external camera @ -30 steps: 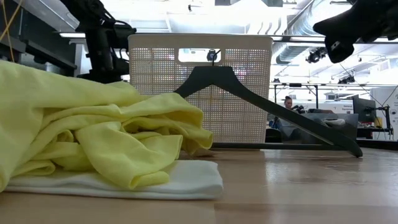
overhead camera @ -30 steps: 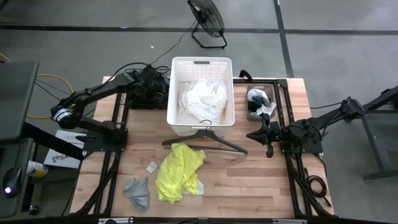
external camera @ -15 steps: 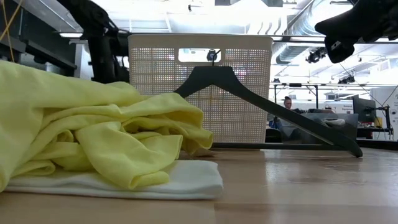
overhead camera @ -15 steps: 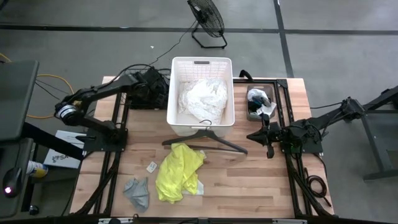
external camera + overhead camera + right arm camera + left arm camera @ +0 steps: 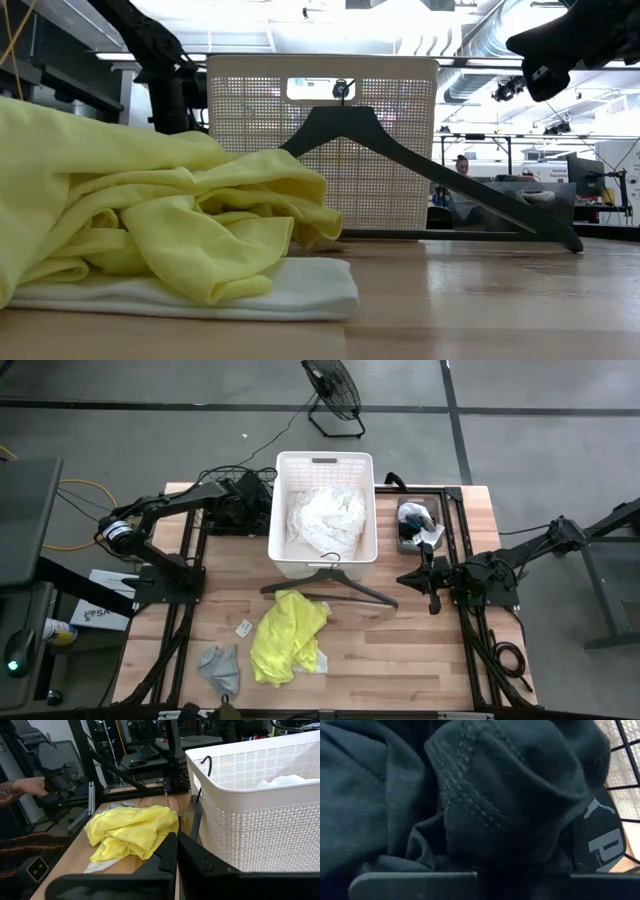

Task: Pick & Place Cloths
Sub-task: Put the black underwear into the wire basket

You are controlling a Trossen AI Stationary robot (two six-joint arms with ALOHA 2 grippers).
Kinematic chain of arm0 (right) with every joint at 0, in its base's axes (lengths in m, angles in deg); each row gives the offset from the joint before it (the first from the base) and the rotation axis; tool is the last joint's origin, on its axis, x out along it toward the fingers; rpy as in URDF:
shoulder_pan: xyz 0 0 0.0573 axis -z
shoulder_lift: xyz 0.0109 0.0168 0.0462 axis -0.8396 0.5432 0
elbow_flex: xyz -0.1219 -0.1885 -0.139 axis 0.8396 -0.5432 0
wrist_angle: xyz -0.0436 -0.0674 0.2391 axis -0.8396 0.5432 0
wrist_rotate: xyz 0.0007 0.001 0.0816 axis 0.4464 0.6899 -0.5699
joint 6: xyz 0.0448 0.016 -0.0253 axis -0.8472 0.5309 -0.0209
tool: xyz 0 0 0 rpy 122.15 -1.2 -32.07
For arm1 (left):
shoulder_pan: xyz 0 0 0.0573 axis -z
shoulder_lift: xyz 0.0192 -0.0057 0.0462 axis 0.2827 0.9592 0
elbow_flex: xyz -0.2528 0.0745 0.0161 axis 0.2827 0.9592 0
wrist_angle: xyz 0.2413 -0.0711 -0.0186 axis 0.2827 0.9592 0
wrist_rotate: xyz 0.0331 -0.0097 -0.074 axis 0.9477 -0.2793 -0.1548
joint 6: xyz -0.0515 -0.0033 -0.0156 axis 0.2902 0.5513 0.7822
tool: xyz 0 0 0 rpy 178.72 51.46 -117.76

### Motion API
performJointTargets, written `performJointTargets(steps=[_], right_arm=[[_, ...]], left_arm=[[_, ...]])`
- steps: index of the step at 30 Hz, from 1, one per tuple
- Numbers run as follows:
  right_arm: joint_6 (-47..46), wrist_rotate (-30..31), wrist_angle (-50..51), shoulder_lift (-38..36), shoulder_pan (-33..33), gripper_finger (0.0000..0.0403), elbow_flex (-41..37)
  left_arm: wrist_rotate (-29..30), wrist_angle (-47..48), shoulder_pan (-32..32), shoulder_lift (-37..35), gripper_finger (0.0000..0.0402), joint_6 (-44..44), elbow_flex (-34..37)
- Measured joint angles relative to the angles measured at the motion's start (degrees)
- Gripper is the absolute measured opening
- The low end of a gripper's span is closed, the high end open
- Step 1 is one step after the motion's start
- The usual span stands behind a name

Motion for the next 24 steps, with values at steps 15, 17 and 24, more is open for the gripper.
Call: performJointTargets(steps=[15, 17, 24], right_arm=[[0.0, 0.02, 0.02, 0.0, 0.0, 0.0003, 0.02], [0.0, 0.02, 0.02, 0.0, 0.0, 0.0003, 0.02], [0.0, 0.02, 0.02, 0.0, 0.0, 0.0002, 0.02]], left_arm=[[-0.85, -0.33, -3.4, 1.14, 0.0026, 5.12, 0.16], [-0.96, -0.35, -3.4, 1.16, 0.0028, 5.0, 0.17], [0.38, -0.55, -3.53, -3.14, 0.0084, 4.05, 0.22]])
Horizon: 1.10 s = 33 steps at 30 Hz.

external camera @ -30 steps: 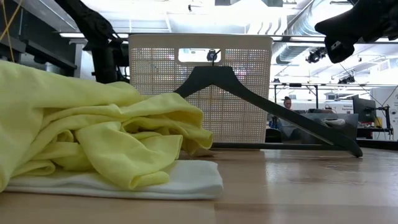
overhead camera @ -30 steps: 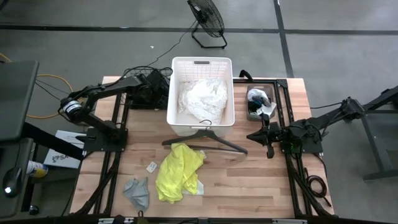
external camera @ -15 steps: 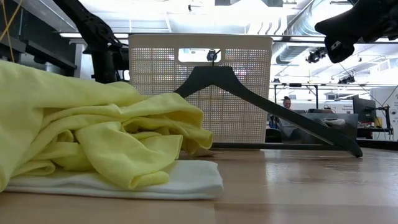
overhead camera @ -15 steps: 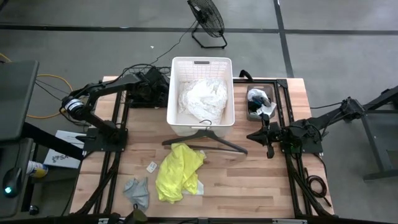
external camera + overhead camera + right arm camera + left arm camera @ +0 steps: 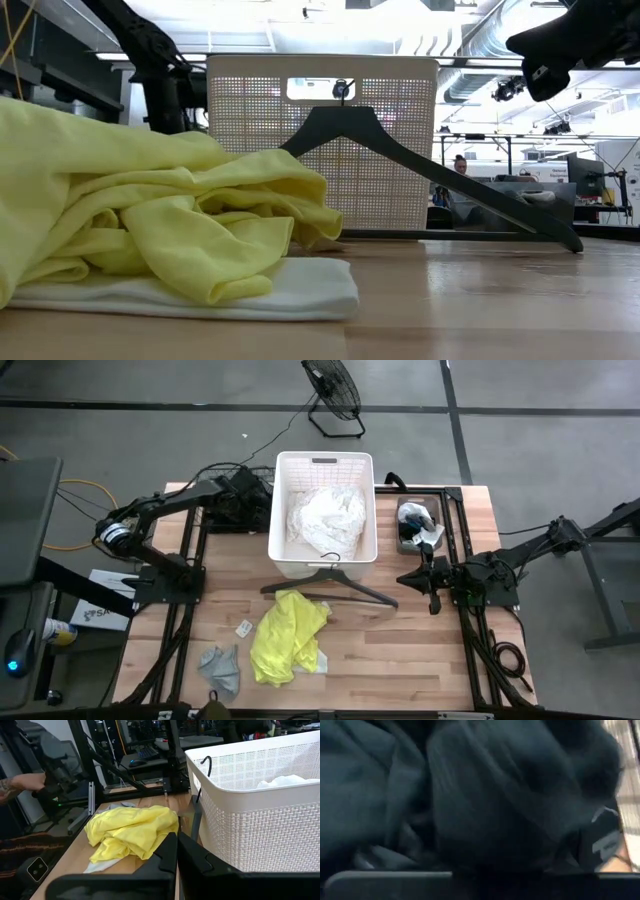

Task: Pick & Place Cloths
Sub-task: Put the black underwear into the wire basket, then put the yellow shirt into the white bin

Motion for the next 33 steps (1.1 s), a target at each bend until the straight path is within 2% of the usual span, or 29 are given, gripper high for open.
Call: performJointTargets(steps=[5, 14, 21, 30, 33], right_arm=[[-0.01, -0.01, 0.0, 0.0, -0.02, 0.0002, 0.0], [-0.02, 0.0, 0.0, 0.0, -0.01, 0.0002, 0.0], [-0.01, 0.0, 0.01, 0.0, -0.01, 0.0002, 0.0], [0.0, 0.0, 0.0, 0.0, 0.0, 0.0002, 0.0], [0.0, 0.0, 0.0, 0.02, 0.0, 0.0002, 0.0]], left_arm=[[2.66, 0.46, -0.15, -5.07, 0.0139, -0.53, -0.2], [3.21, 0.18, -0.08, -12.9, 0.0215, -2.5, -0.25], [4.27, -2.36, -0.06, -18.91, 0.0225, -4.16, -0.33], [8.38, -3.21, -0.01, -27.25, 0.0225, -8.46, -0.35], [6.17, -2.47, 0.04, -30.56, 0.0225, -9.22, -0.37]])
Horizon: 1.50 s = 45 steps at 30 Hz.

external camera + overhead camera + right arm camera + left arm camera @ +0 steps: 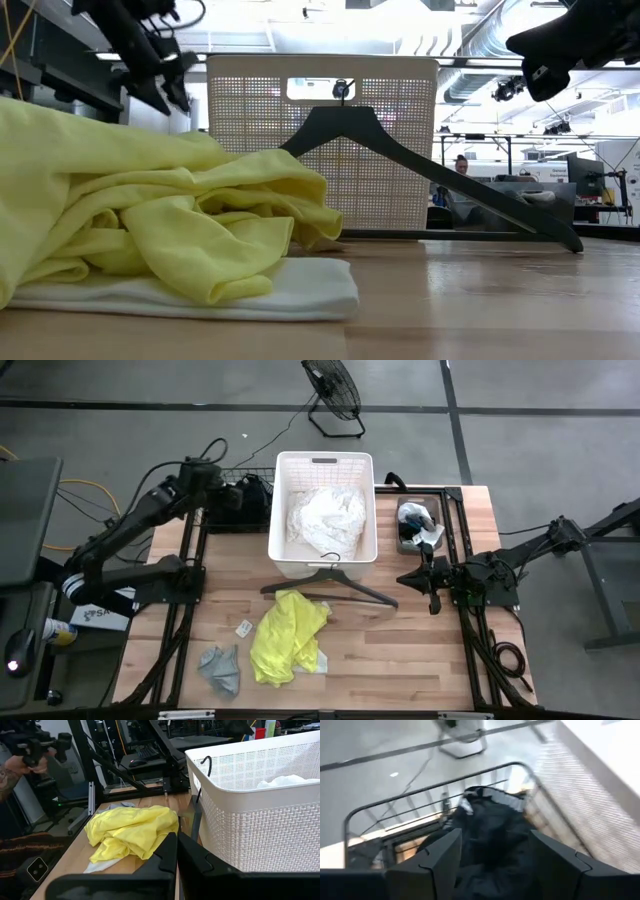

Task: Pick & Place Cloths
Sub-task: Put the yellow shirt into the white bin

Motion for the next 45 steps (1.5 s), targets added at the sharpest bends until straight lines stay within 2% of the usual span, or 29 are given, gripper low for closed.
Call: performJointTargets(steps=[5, 9, 11, 13, 17, 23, 28, 34, 39, 45], right_arm=[[0.0, -0.01, 0.0, 0.0, -0.02, 0.0002, 0.0], [0.0, -0.02, 0.0, 0.0, -0.02, 0.0002, 0.02], [-0.01, 0.02, 0.02, -0.01, 0.0, 0.0002, 0.01], [-0.01, 0.0, 0.01, 0.0, 0.0, 0.0002, 0.02], [-0.01, 0.0, 0.0, 0.0, -0.02, 0.0002, 0.01], [0.0, 0.0, 0.0, 0.0, -0.02, 0.0002, 0.02], [-0.02, 0.0, 0.0, 0.0, 0.0, 0.0002, 0.02], [0.0, 0.01, 0.02, -0.01, -0.01, 0.0002, 0.02], [-0.02, 0.0, 0.02, 0.0, 0.0, 0.0002, 0.02], [-0.02, 0.0, 0.0, 0.0, -0.01, 0.0002, 0.02]], left_arm=[[-16.05, 1.83, 0.1, -5.63, 0.0225, -5.04, -0.05], [-28.71, 1.95, 0.12, -10.14, 0.0225, -5.29, -0.09], [-32.21, 2.29, 0.92, -12.16, 0.0225, -4.99, -0.09], [-32.88, 2.82, 2.92, -13.91, 0.0225, -3.77, -0.09], [-31.54, 3.19, 8.93, -16.5, 0.0225, -0.41, -0.09], [-21.59, 4.17, 21.53, -17.03, 0.0225, 5.38, -0.09], [-12.48, 4.57, 33.93, -12.65, 0.0225, 8.62, -0.09], [-5.01, 4.53, 48.54, -3.7, 0.0225, 11.85, -0.09], [-3.34, 5.22, 58.29, 3.49, 0.0225, 17.43, -0.09], [-3.22, 8.64, 68.22, 8.13, 0.0225, 26.28, -0.09]])
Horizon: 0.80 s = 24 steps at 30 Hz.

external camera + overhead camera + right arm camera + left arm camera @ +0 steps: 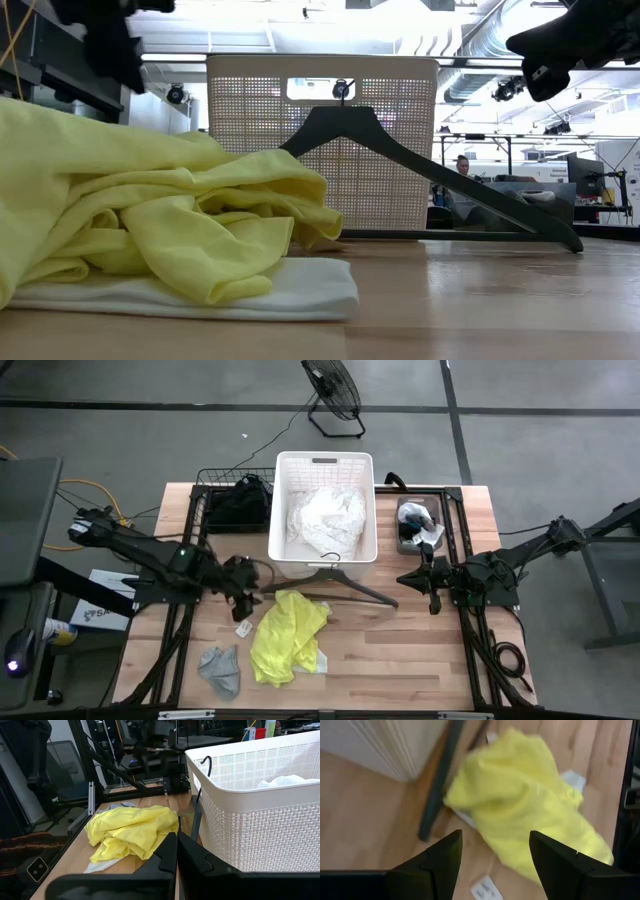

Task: Pick & Place Cloths
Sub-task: Put the yellow shirt into the white bin

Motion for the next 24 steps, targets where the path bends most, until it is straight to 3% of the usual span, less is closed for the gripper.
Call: performJointTargets(steps=[7, 12, 18, 24], right_arm=[[0.02, 0.0, 0.02, -0.01, 0.01, 0.0003, 0.0], [0.0, 0.0, 0.0, 0.0, 0.01, 0.0003, 0.0], [0.02, 0.0, 0.0, 0.0, 0.01, 0.0003, 0.0], [0.02, 0.0, 0.0, 0.0, -0.01, 0.0003, 0.0]], left_arm=[[5.32, 7.61, 9.66, 2.97, 0.0225, 15.74, 0.0], [10.91, 9.33, 12.5, 7.09, 0.0225, 27.46, 0.02], [11.56, 9.13, 12.4, 10.09, 0.0225, 32.88, 0.02], [10.12, 6.6, 12.4, 11.2, 0.0225, 33.0, 0.51]])
